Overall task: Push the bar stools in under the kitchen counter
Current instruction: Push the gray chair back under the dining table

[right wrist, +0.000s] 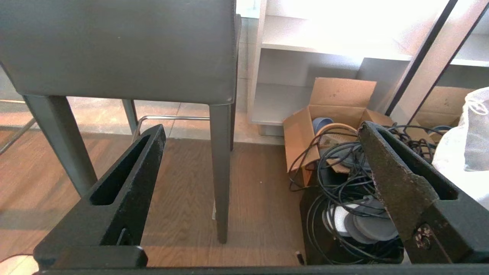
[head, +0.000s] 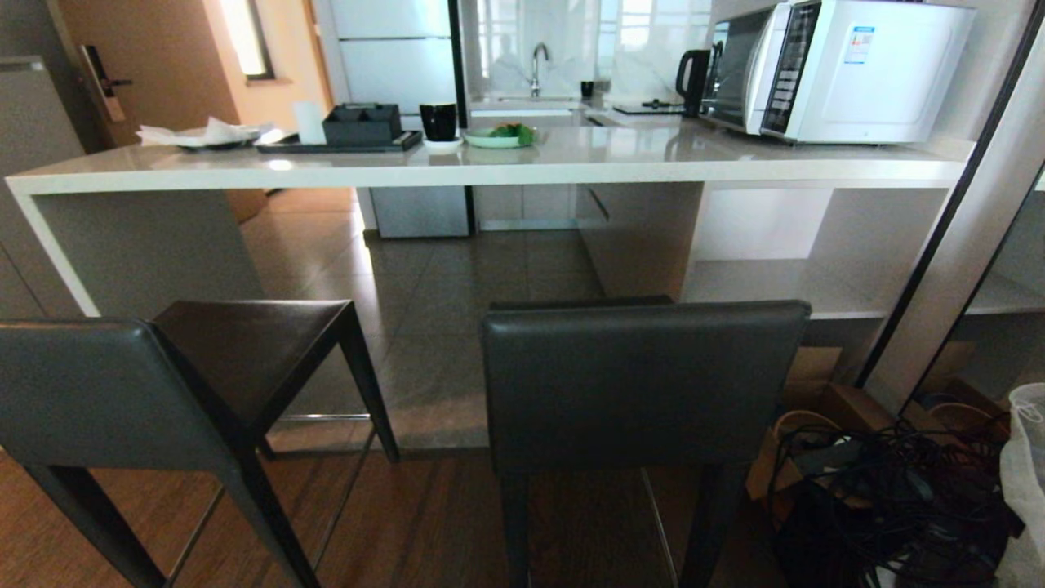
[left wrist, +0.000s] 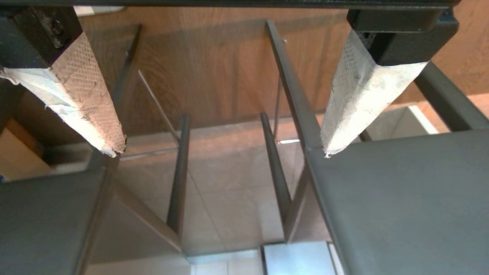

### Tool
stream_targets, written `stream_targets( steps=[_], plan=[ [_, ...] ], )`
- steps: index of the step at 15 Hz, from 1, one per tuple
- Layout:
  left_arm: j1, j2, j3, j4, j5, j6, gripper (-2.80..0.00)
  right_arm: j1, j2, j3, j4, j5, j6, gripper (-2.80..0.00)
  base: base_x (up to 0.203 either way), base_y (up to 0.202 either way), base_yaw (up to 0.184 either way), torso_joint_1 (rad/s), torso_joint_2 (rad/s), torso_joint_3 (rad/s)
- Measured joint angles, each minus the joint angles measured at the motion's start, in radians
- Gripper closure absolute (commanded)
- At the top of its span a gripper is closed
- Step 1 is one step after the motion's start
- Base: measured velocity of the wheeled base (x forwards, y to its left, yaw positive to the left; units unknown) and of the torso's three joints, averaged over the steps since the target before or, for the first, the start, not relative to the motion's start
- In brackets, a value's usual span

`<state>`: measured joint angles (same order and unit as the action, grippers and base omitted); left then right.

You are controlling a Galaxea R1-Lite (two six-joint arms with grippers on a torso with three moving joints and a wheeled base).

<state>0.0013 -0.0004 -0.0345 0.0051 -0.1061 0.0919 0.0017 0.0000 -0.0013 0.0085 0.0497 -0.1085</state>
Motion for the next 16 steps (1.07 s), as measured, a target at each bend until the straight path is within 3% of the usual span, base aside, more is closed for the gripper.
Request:
stream_targets(
  steps=[4, 6, 7, 10, 15, 16],
  plan=[
    [-0.001, 0.002, -0.018, 0.062, -0.007, 0.025, -2.80, 0.000, 0.000, 0.001, 0.001, 0.000, -0.002, -2.80, 0.000, 0.000, 0.000, 0.000, 0.00, 0.000],
    [-0.001, 0.002, -0.032, 0.147, 0.037, 0.038, -2.80, 0.000, 0.000, 0.001, 0.002, 0.002, -0.009, -2.80, 0.000, 0.000, 0.000, 0.000, 0.00, 0.000],
    [0.000, 0.001, -0.024, 0.134, 0.070, 0.039, -2.80, -0.001, 0.000, 0.001, 0.003, 0.002, -0.009, -2.80, 0.000, 0.000, 0.000, 0.000, 0.00, 0.000],
    [0.000, 0.001, 0.001, 0.066, 0.101, -0.055, -2.80, 0.000, 0.000, 0.001, 0.003, -0.002, 0.004, -2.80, 0.000, 0.000, 0.000, 0.000, 0.00, 0.000],
    [-0.001, 0.000, 0.006, 0.061, 0.108, -0.074, -2.80, 0.000, 0.000, 0.001, 0.004, -0.029, 0.054, -2.80, 0.000, 0.000, 0.000, 0.000, 0.00, 0.000],
    [-0.001, 0.000, 0.006, 0.061, 0.106, -0.068, -2.80, 0.000, 0.000, 0.001, 0.004, -0.034, 0.053, 0.00, 0.000, 0.000, 0.000, 0.000, 0.00, 0.000]
  ],
)
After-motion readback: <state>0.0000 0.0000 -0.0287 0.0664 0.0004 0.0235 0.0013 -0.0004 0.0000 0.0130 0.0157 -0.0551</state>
